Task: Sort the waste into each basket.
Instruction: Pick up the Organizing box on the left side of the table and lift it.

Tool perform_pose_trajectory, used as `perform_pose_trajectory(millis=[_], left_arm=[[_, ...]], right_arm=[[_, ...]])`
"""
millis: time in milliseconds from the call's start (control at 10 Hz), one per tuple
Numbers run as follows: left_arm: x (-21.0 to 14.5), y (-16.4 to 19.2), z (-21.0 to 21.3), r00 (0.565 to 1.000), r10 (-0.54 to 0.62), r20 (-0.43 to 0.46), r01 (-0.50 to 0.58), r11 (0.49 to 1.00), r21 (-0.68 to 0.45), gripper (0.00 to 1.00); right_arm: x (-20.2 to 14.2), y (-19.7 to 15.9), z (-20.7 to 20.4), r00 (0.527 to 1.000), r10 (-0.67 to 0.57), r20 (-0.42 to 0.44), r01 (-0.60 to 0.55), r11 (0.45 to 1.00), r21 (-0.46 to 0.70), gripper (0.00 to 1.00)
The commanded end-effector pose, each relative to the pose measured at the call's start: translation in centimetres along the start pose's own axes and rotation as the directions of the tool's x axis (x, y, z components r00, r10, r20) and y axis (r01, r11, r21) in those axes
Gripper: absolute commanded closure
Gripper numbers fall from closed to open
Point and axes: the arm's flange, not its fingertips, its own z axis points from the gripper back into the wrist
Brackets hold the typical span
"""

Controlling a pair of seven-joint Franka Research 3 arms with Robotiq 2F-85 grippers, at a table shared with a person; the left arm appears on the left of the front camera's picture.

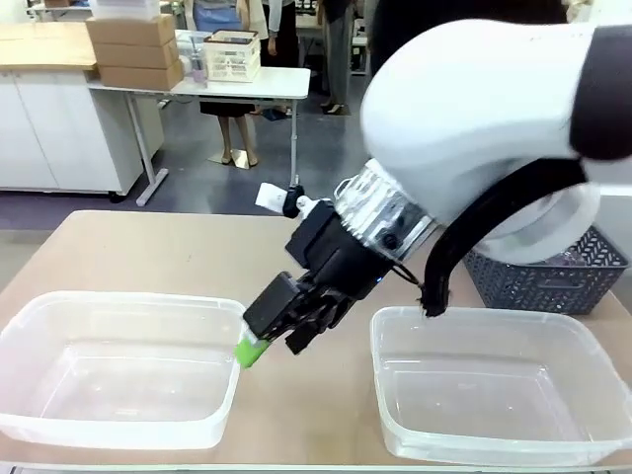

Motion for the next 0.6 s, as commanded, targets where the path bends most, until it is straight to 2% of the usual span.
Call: perform_pose_trajectory(millis=[0, 100, 200, 300, 400, 500], left_arm=[[-0.9, -0.1, -0.1, 0.997, 0.026, -0.066, -0.022, 0.998, 0.058, 0.00], [-0.9, -0.1, -0.1, 0.997, 0.026, -0.066, -0.022, 0.998, 0.058, 0.00], [-0.9, -0.1, -0.1, 0.997, 0.026, -0.066, -0.022, 0.998, 0.058, 0.00], [-0.1, 0.1, 0.0, 1.000, -0.005, -0.018, 0.005, 1.000, 0.014, 0.00], [1.7, 1.0, -2.1, 0.994, 0.106, 0.003, -0.106, 0.992, 0.074, 0.00], [2.6, 2.4, -4.1, 0.986, 0.164, 0.026, -0.166, 0.982, 0.087, 0.00]], right_arm=[[-0.5, 0.6, 0.1, 0.998, -0.045, 0.040, 0.046, 0.999, -0.025, 0.00], [-0.5, 0.6, 0.1, 0.998, -0.045, 0.040, 0.046, 0.999, -0.025, 0.00], [0.3, -0.7, 0.5, 1.000, -0.001, -0.001, 0.001, 1.000, 0.012, 0.00], [1.0, 0.9, -0.4, 0.961, -0.277, -0.003, 0.275, 0.954, -0.116, 0.00], [3.3, 2.5, -3.6, 0.889, -0.454, 0.056, 0.455, 0.868, -0.199, 0.00], [5.2, 3.3, -6.5, 0.835, -0.545, 0.083, 0.547, 0.802, -0.240, 0.00]])
